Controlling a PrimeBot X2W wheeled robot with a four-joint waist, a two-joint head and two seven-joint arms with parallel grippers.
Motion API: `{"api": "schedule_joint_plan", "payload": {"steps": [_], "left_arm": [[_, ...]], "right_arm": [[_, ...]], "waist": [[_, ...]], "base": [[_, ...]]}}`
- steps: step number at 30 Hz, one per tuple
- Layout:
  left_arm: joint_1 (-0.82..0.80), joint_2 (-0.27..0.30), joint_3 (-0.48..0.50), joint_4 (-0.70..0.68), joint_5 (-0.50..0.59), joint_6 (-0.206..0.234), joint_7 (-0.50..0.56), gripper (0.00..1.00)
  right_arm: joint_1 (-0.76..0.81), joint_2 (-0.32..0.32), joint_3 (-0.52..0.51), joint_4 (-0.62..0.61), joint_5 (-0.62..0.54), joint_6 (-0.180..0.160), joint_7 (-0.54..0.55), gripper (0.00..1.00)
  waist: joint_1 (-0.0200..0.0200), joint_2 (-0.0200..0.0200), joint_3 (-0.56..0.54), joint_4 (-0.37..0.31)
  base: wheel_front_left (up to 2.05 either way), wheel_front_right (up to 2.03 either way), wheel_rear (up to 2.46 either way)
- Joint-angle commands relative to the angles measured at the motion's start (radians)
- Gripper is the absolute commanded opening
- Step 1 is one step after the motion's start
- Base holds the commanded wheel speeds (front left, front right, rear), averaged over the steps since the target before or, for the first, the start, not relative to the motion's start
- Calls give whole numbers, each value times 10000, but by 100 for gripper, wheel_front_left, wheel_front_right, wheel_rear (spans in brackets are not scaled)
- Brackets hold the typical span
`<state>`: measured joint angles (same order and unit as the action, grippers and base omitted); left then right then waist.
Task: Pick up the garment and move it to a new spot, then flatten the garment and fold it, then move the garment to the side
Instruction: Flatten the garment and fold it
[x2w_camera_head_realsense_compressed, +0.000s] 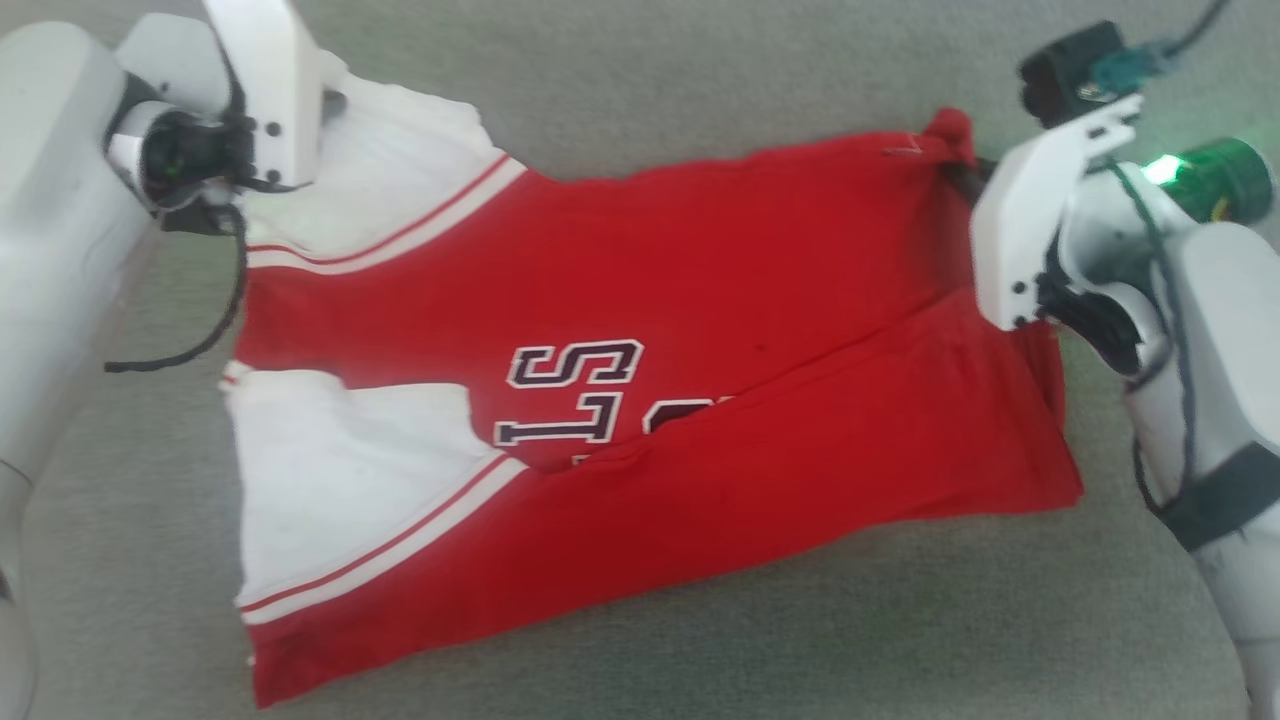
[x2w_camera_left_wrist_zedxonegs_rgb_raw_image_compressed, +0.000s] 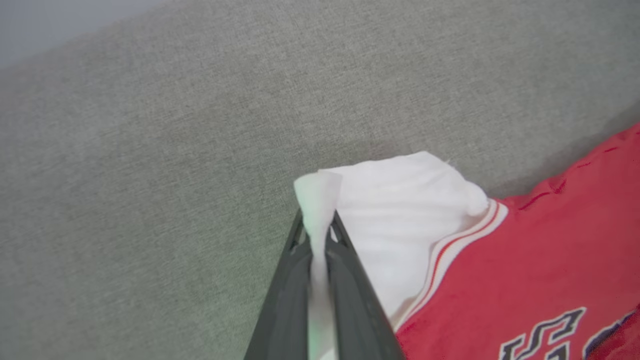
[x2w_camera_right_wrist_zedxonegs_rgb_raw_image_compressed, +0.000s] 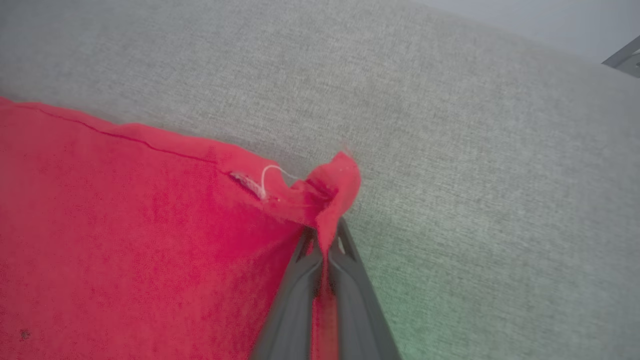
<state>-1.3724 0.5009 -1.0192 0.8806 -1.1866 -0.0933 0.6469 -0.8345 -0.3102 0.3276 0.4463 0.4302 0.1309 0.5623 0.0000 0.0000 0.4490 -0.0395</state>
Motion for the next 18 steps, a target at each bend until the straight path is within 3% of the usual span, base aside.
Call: {"api": "schedule_joint_plan", "payload": {"steps": [1,9,18], "left_arm": [[107,-2,-36,-73,-25,89,86,0],[868,236,-194,-1628,-285,913,765,0],[2300,1389,-395,-4946,-420,2321,1295,0]], "right_arm": [[224,-65,-59,-126,-66,-3,-83,0],[1534,-478,-669,-1263,-252,-4,59,0],[3357,-801,-1539,-2637,-247,-3,465,0]], "waist": [[0,0,-345,313],[0,0,-1175,878],[0,0,-1859,1275]], "base": [[0,0,0],[0,0,0],[0,0,0]]}}
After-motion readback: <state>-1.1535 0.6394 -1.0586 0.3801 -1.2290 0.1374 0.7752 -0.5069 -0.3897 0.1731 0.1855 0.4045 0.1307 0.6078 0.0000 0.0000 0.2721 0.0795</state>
